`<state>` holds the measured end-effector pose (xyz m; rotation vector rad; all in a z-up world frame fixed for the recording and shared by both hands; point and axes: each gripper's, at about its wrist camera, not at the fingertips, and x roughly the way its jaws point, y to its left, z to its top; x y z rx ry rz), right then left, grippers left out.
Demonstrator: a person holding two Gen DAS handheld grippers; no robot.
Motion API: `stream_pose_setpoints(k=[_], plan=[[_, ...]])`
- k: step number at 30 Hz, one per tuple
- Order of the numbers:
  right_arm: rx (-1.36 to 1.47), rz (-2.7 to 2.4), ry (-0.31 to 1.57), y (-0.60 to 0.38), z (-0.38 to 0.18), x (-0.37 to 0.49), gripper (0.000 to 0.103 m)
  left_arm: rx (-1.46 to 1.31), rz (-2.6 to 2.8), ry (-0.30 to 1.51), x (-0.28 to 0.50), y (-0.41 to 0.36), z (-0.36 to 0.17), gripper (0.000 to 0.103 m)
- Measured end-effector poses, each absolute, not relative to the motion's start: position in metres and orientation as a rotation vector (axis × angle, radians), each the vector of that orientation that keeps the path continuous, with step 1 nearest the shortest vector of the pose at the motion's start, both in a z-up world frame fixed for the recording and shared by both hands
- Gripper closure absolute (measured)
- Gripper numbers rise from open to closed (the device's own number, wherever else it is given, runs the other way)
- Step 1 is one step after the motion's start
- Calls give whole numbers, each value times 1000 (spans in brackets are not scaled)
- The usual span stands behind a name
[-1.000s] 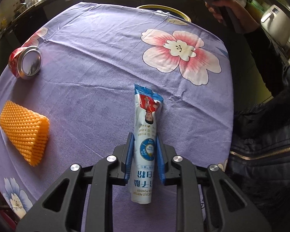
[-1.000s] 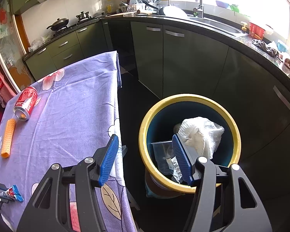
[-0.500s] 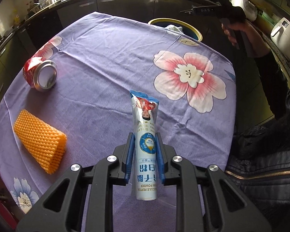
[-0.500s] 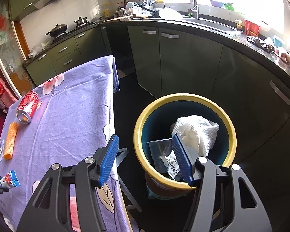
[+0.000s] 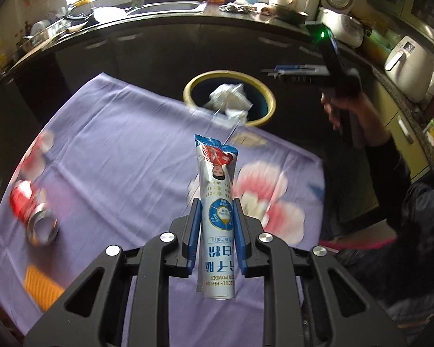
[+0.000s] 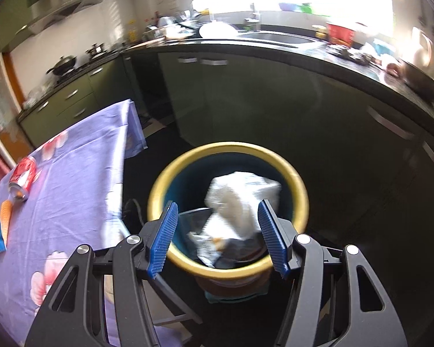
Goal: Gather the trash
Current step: 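Lift the toothpaste tube and carry it over the bin with the left gripper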
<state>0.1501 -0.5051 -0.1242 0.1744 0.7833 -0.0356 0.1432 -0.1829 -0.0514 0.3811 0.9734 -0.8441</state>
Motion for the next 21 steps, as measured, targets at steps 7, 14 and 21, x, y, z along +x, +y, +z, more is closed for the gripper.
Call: stream_pose_setpoints(k=[7, 14, 21], plan=[[256, -103, 790, -569, -141, 135, 45, 425, -937, 965, 204, -298, -54, 82], [320, -153, 776, -616, -150, 119, 45, 396, -914, 1032, 269, -383, -84, 82], [339, -146, 772, -621, -154, 114, 42, 363, -787, 1076, 313, -417, -119, 58]])
